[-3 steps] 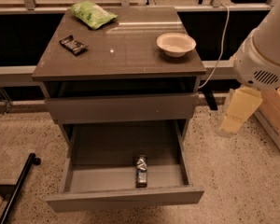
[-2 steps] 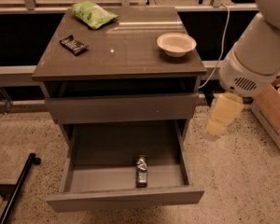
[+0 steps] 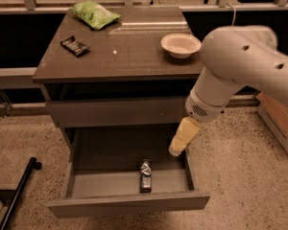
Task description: Pick redbull can from middle drawer and place on counter
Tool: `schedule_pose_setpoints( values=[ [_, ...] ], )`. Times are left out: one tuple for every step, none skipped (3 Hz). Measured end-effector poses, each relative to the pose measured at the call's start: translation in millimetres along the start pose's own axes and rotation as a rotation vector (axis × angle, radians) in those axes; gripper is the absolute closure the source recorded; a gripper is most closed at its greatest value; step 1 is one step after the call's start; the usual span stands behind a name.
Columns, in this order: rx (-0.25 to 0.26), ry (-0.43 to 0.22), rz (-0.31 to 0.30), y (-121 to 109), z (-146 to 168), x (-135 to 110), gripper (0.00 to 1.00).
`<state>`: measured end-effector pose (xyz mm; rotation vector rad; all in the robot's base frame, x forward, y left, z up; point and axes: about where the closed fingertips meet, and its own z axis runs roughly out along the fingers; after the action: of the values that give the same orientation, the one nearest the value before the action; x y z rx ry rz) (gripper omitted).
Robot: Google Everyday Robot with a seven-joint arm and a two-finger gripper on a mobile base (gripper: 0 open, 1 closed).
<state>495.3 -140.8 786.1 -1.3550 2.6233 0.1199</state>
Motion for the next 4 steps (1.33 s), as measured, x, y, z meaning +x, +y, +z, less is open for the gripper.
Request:
schedule_pose_setpoints(
  values=[
    [-0.014, 0.003, 0.049, -0.8, 14.1, -2.3, 0.0],
    [-0.025, 0.028, 0.122, 0.6, 34.0, 1.8, 0.0],
    [-0.056, -0.01, 0.275, -0.8, 75.5, 1.7, 0.0],
    [-0.07, -0.056, 0.398, -9.8, 120.7, -2.7, 0.0]
  ],
)
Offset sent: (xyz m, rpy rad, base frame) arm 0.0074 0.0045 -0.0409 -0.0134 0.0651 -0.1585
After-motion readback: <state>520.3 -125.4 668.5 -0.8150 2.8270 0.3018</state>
